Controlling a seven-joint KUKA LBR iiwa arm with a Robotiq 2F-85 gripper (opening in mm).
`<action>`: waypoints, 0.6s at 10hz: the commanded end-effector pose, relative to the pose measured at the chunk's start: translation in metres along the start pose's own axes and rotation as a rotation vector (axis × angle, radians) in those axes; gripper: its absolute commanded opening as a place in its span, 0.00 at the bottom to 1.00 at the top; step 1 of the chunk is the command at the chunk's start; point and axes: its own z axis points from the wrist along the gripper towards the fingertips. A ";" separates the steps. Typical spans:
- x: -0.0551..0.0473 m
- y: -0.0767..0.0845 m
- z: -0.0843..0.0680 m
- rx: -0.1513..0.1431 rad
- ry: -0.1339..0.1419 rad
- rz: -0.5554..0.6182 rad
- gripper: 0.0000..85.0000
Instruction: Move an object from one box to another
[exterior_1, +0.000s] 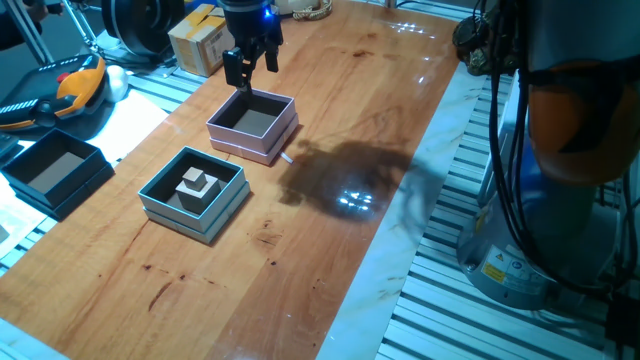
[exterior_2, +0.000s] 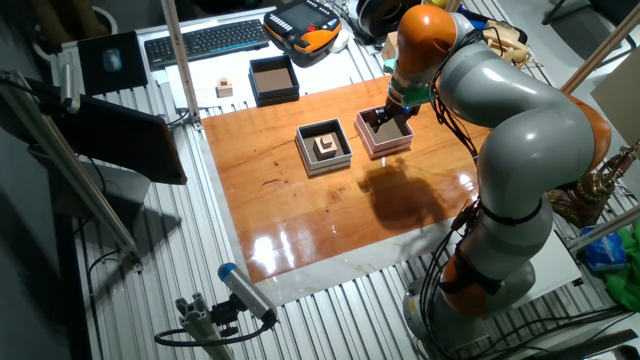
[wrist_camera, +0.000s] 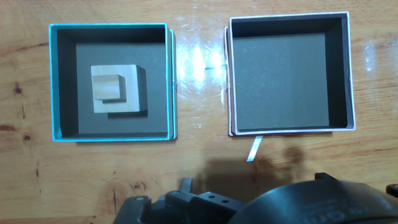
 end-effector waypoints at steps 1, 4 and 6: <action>0.000 0.000 0.000 0.000 0.000 0.000 0.00; 0.001 0.000 -0.005 -0.059 -0.022 -0.109 0.00; 0.001 0.001 -0.005 -0.057 -0.023 -0.108 0.00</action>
